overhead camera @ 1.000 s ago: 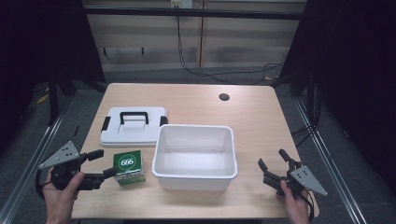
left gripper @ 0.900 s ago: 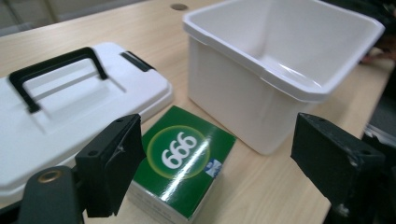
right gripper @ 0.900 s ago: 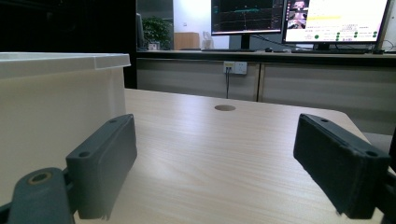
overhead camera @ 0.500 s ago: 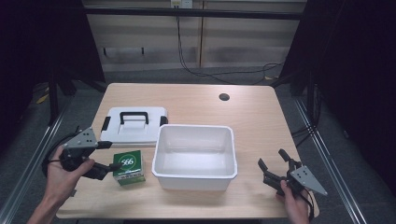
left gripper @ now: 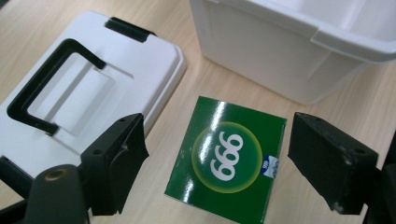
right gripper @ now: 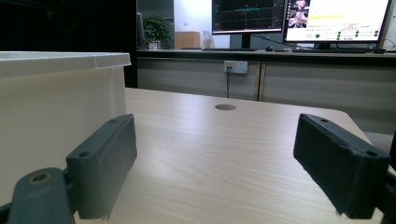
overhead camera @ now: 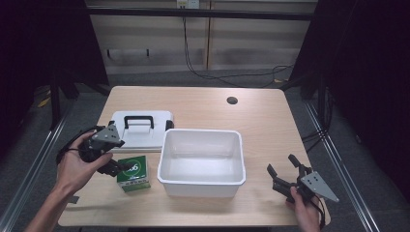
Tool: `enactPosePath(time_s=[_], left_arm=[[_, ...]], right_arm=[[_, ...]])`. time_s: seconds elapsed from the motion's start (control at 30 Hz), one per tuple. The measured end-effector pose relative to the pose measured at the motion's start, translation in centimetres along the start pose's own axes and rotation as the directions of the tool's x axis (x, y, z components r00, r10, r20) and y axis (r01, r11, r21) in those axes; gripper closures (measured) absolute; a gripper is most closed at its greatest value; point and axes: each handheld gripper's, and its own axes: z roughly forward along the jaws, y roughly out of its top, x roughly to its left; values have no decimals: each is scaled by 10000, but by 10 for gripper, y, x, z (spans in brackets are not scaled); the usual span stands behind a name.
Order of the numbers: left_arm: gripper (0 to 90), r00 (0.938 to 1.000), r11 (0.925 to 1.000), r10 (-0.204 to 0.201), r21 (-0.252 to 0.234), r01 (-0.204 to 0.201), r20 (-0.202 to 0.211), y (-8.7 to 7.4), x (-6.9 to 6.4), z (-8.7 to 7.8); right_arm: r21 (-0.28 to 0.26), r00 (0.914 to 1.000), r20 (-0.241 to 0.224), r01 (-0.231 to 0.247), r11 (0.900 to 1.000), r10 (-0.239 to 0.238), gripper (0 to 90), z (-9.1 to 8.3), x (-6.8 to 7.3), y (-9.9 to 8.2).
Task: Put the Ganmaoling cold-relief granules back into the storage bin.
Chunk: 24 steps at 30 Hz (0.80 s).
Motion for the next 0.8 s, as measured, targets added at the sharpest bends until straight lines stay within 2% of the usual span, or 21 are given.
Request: enactPosePath(time_s=[0.03, 0.1, 0.3, 0.33, 0.5, 0.57, 0.67, 0.7, 0.73, 0.77, 0.8], left_arm=[[191, 9997, 9997, 117, 231, -122, 226, 2, 2, 2], [187, 9988, 9984, 308, 457, -325, 385, 4, 4, 6], [176, 9949, 9926, 486, 1065, -579, 879, 7, 11, 19], [172, 9931, 9903, 524, 1225, -652, 1045, 8, 12, 20], [166, 9866, 9861, 712, 1382, -918, 1468, 11, 15, 26], [158, 9822, 9816, 894, 1522, -1149, 1651, 12, 14, 29], [151, 9768, 9769, 853, 1760, -1208, 1965, 11, 14, 35], [150, 9740, 9755, 779, 1852, -1184, 2127, 11, 16, 37], [150, 9737, 9738, 699, 1968, -1137, 2167, 10, 18, 38], [147, 9710, 9709, 750, 2053, -1230, 2269, 9, 20, 39], [138, 9712, 9709, 563, 2142, -1074, 2317, 8, 21, 41]], right_arm=[[2, 10000, 6, -1, 10000, 1, 127, 0, 0, 0], [17, 10000, -13, -17, 10000, 17, 127, 0, 0, 0], [17, 10000, -19, -3, 10000, 3, 128, 0, 0, 0], [14, 10000, -16, -12, 10000, 12, 128, 0, 0, 0], [15, 10000, -24, 2, 10000, -2, 128, 0, 0, 0], [13, 10000, -20, 1, 10000, -1, 128, 0, 0, 0], [20, 10000, -12, -19, 10000, 19, 128, 0, 0, 0], [17, 10000, -10, -17, 10000, 17, 128, 0, 0, 0], [17, 10000, -13, -27, 10000, 27, 128, 0, 0, 0], [20, 10000, -10, -30, 10000, 30, 128, 0, 0, 0], [16, 10000, -15, -23, 10000, 23, 128, 0, 0, 0]])
